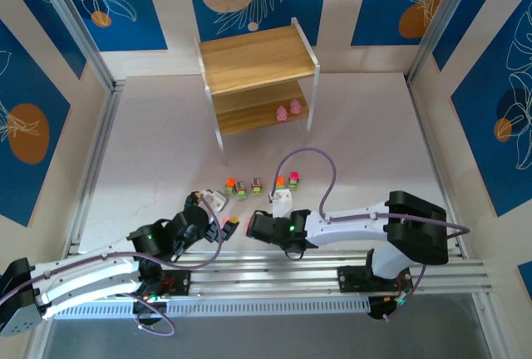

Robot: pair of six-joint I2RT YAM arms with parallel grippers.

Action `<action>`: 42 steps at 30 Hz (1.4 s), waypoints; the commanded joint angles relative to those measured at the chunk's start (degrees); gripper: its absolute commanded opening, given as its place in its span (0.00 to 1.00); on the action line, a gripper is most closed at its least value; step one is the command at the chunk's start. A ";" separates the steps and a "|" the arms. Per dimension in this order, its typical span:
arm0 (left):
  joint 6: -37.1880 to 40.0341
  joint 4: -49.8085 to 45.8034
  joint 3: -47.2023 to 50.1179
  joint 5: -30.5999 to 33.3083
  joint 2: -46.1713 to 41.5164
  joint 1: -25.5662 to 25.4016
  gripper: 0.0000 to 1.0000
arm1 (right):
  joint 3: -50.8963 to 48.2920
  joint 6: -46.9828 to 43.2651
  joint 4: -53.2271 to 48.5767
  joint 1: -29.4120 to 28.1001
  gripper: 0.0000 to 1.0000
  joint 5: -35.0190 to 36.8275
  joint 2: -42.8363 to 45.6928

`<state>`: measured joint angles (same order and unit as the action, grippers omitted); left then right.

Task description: Place and organize the plastic toys onto the shelf

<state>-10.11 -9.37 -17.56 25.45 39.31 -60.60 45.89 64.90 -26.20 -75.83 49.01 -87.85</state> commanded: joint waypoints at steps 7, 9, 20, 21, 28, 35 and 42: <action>0.29 0.66 -1.43 -0.52 -0.81 0.51 1.00 | 4.42 5.65 -3.03 -1.29 0.48 1.10 -4.90; 0.28 0.66 -1.42 -0.41 -0.99 0.53 1.00 | 4.84 6.22 -3.76 -1.27 0.48 1.39 -5.51; 0.19 0.66 -1.16 -0.47 -1.78 0.48 1.00 | 4.38 9.21 -6.74 -1.52 0.48 3.17 -4.97; 0.22 0.71 -1.16 -0.41 -1.84 0.48 1.00 | 4.01 9.40 -6.82 -1.70 0.48 3.53 -4.38; 0.34 0.66 -1.16 -0.45 -1.87 0.48 1.00 | 3.93 10.01 -7.57 -2.97 0.48 4.51 -3.08; 0.19 0.67 -0.98 -0.44 -2.29 0.49 1.00 | 4.92 9.48 -6.70 -3.29 0.49 3.73 -5.06; 0.23 0.66 -0.90 -0.45 -2.41 0.49 1.00 | 4.83 8.13 -4.75 -2.51 0.50 2.37 -6.56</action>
<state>-10.11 -9.37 -17.56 25.45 37.43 -60.58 50.15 72.53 -31.46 -78.83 50.96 -93.12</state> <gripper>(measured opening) 0.997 0.501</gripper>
